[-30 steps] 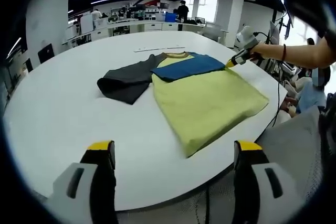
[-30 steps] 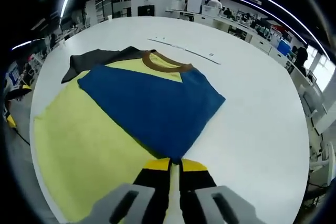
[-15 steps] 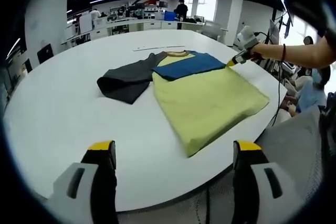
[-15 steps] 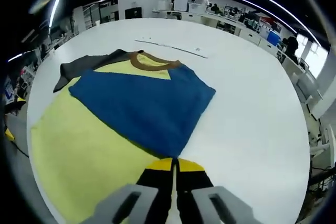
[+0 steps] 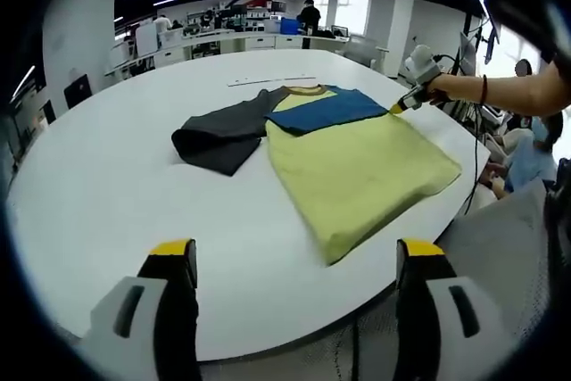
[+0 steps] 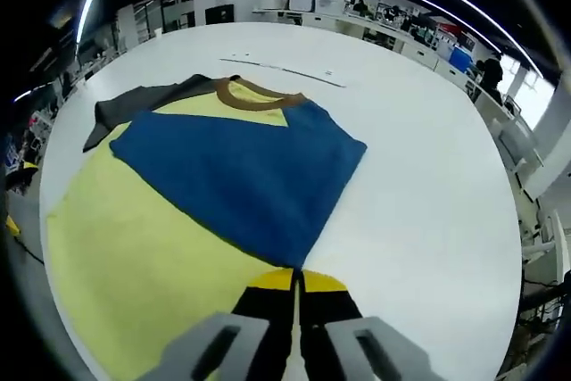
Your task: Fold the garment on the visible template until the final outline fits inside the template.
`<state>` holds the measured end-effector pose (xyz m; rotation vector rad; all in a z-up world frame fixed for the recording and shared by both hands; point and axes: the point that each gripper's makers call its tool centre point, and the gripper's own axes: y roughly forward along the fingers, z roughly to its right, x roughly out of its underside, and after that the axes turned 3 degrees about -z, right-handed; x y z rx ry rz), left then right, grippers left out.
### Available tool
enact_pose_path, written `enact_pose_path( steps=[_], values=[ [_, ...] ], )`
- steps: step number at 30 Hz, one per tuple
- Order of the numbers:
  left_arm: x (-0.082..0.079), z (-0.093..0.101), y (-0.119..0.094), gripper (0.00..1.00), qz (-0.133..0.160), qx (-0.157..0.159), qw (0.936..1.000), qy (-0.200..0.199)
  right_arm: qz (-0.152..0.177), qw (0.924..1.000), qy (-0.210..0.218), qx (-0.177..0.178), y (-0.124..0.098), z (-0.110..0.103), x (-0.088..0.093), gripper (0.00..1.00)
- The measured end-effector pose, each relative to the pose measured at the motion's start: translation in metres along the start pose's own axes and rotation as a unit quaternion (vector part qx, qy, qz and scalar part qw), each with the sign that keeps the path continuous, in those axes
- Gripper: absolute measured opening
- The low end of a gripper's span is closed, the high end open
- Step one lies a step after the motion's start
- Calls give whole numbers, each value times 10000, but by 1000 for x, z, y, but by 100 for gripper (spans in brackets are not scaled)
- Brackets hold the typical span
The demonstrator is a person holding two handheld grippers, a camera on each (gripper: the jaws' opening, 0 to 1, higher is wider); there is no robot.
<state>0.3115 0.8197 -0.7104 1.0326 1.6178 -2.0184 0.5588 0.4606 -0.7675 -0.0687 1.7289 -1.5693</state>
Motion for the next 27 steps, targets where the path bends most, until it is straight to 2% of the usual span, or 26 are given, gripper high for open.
enact_pose_path(
  steps=[7, 14, 20, 24, 25, 26, 27],
  values=[
    [-5, -10, 1, 90, 36, -122, 9999, 7, -19, 10000, 38, -13, -1, 8, 4, 0],
    [-18, -28, 7, 88, 136, -310, 9994, -11, 37, 9998, 186, -48, -2, 14, 7, 0],
    [-27, -37, 11, 87, 189, -386, 9991, -12, 14, 9996, 264, -23, -4, 20, 10, 0],
    [-32, -41, 14, 86, 195, -425, 9989, 0, 82, 9993, 331, -128, -5, 19, 9, 0],
    [-34, -43, 15, 86, 200, -440, 9988, 16, 141, 9985, 503, -132, -6, 18, 8, 0],
    [-35, -43, 16, 86, 203, -444, 9988, 22, 281, 9954, 890, -223, -8, 15, 4, 0],
    [-36, -45, 16, 86, 206, -450, 9988, 30, 398, 9938, 997, -274, -9, 15, 0, 3]
  ],
)
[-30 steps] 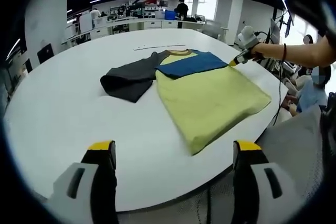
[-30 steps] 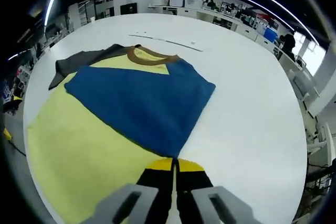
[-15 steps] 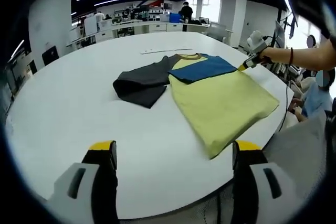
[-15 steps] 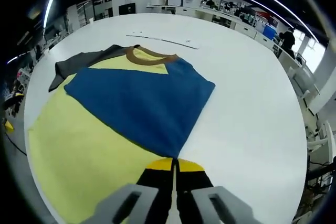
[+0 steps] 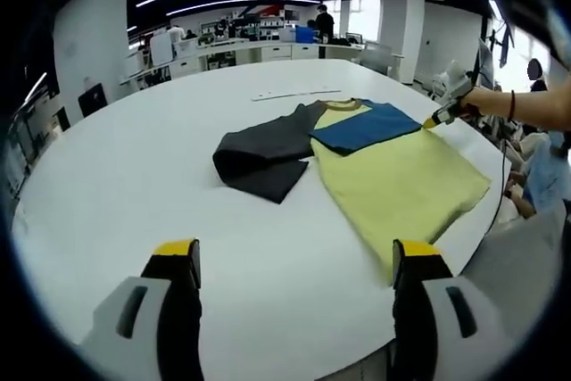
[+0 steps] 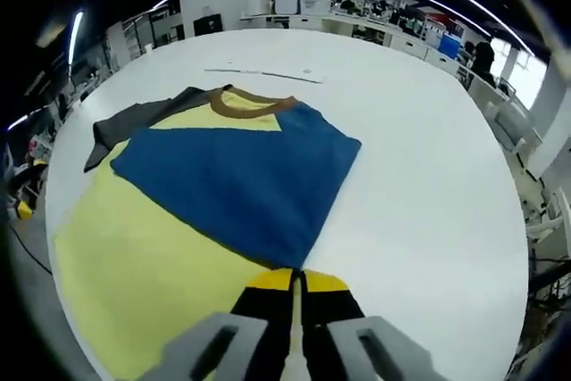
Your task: Fold the garment on the visible template until the final outline fits inside the template.
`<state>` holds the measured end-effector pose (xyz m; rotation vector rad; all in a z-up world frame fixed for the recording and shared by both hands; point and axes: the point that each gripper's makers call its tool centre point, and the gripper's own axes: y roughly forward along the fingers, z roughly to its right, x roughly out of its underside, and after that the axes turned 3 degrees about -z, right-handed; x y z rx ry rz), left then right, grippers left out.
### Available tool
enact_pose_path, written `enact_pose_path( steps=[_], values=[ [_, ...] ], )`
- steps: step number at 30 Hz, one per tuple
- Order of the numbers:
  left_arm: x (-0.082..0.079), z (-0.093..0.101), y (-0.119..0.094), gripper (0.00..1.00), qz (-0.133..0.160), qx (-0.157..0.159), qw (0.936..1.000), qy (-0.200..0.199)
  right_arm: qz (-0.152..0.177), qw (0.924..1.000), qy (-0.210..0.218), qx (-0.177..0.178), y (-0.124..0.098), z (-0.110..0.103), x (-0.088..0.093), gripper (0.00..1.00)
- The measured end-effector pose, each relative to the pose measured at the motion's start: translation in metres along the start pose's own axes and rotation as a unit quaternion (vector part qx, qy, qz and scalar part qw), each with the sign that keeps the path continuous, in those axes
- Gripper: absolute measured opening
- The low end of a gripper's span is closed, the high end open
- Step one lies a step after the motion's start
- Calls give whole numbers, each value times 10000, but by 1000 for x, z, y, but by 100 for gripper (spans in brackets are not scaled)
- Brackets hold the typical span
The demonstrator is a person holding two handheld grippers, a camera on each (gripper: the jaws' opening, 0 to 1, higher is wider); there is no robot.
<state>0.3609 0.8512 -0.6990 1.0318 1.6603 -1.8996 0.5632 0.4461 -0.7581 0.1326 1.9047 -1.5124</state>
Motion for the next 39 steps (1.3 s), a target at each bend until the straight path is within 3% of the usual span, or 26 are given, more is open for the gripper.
enact_pose_path(
  steps=[3, 6, 9, 14, 23, 39],
  values=[
    [-6, -6, 4, 85, 25, -40, 10000, 41, 243, 9990, 339, -155, -7, -6, -9, 22],
    [-14, -16, 10, 84, 28, -112, 9999, 123, 333, 9988, 311, -188, -14, -10, -13, 42],
    [-23, -26, 14, 84, 100, -167, 9997, 174, 462, 9982, 269, -258, -20, -16, -19, 55],
    [-41, -40, 20, 83, 265, -268, 9991, 172, 632, 9966, 180, -497, -33, -31, -25, 71],
    [-64, -63, 41, 75, 554, -289, 9979, 179, 836, 9945, -162, -610, -57, -45, -31, 98],
    [-66, -101, 89, 58, 560, -650, 9963, -56, 1085, 9896, -218, -913, -98, -71, -25, 99]
  ],
)
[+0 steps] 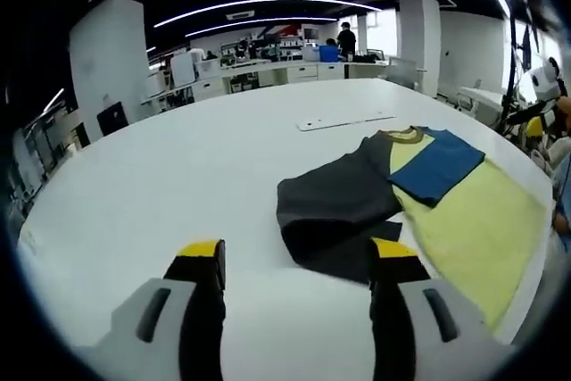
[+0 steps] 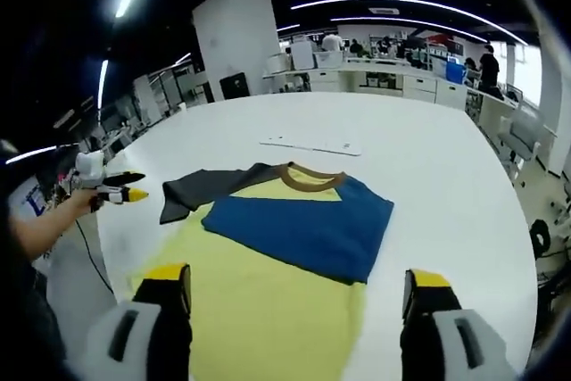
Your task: Fold the garment on the visible template until the final outline fits inside the template.
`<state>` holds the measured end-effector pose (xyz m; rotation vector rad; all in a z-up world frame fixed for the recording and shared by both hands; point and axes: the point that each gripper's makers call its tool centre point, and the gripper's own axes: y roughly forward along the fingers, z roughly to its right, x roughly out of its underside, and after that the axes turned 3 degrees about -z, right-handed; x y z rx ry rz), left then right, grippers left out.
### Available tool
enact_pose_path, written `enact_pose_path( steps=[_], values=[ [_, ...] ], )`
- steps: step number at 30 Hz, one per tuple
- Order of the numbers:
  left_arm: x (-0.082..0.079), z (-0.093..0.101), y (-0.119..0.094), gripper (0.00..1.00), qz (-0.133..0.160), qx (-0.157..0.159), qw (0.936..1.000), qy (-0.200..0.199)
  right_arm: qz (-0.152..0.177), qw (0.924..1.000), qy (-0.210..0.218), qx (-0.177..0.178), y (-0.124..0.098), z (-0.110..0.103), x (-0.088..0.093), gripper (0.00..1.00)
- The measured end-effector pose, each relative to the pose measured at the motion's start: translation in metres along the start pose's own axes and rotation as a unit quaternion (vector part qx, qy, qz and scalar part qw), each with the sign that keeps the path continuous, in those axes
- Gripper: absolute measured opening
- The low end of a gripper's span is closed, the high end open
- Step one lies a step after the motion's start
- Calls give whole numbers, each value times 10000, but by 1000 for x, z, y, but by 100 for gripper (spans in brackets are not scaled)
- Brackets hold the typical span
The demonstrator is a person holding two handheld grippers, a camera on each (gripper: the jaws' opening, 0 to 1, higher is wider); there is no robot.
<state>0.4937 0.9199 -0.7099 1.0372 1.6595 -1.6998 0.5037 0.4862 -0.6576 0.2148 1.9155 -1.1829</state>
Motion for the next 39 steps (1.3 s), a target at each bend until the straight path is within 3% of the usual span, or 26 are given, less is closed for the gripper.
enact_pose_path(
  steps=[3, 10, 18, 23, 28, 34, 39],
  values=[
    [2, 0, 5, 49, -18, -24, 10000, 44, 220, 9995, 196, -128, -7, -11, 2, 99],
    [10, -6, 23, 38, -87, -158, 9998, -86, 315, 9989, 221, -252, -17, -28, 12, 97],
    [16, -10, 39, 27, -66, -229, 9993, -279, 293, 9988, 339, -193, -18, -35, 26, 95],
    [21, -11, 48, 12, -132, -268, 9994, -196, 259, 9984, 422, -260, -16, -39, 34, 95],
    [21, -9, 53, 0, 0, -212, 9983, -535, 168, 9982, 499, -295, -12, -43, 42, 95],
    [25, -4, 50, 0, 49, -350, 9989, -312, 201, 9978, 580, -268, -14, -44, 43, 95],
    [31, -3, 43, 0, 44, -583, 9971, -482, 169, 9977, 609, -250, -14, -45, 47, 95]
  ],
)
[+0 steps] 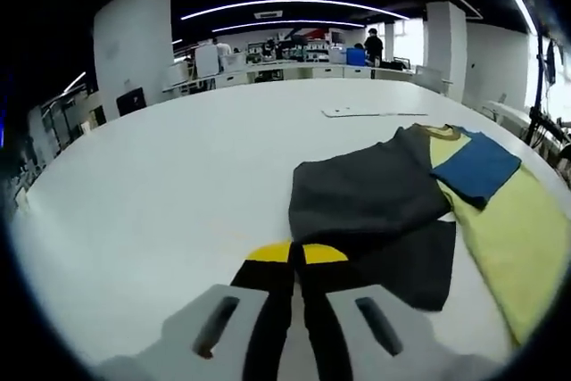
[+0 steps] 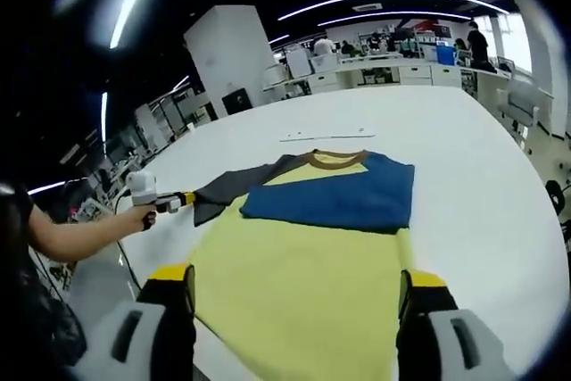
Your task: Fold the garment on the visible template until the final outline fits inside the template.
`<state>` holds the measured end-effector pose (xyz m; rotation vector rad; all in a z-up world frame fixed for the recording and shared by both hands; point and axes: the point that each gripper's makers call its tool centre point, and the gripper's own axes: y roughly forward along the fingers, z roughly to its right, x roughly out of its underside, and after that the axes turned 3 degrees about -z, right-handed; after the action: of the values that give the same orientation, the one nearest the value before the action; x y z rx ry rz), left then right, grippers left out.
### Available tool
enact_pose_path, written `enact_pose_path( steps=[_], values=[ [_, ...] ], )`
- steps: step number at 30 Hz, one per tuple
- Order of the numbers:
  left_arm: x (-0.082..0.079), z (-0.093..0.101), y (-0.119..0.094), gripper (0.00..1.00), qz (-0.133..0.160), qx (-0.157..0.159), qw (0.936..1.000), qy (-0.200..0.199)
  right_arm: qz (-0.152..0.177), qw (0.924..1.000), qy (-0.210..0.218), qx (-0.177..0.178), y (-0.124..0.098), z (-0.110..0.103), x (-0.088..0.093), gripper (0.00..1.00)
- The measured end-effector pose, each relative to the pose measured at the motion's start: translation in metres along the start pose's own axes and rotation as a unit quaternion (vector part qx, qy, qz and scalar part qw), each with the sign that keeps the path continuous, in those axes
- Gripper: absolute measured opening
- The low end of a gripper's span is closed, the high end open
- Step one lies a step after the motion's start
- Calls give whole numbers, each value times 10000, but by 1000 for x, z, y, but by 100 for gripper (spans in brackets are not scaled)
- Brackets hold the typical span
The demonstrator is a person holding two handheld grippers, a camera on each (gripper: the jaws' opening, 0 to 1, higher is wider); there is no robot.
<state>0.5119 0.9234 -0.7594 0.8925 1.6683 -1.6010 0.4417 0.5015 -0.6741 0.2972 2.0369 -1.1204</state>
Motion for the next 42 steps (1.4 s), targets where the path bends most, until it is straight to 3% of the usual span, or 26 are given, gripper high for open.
enact_pose_path(
  steps=[6, 13, 29, 35, 42],
  values=[
    [1, 0, -3, 0, 50, -187, 9996, -221, -18, 10000, 1, -35, 1, -3, 3, 96],
    [-17, 11, -8, 0, 213, -61, 9993, -290, -50, 9998, -175, 46, 1, -3, 2, 97],
    [-83, 80, -15, 0, 814, 623, 9947, -40, -123, 9998, -150, -53, 0, -4, 8, 96],
    [-101, 103, -10, 0, 995, 818, 9917, -52, -127, 9998, -143, -72, 0, -4, 8, 96],
    [-115, 146, -5, 0, 1089, 1142, 9872, 243, -142, 9998, -137, -58, -2, -2, 10, 96]
  ],
)
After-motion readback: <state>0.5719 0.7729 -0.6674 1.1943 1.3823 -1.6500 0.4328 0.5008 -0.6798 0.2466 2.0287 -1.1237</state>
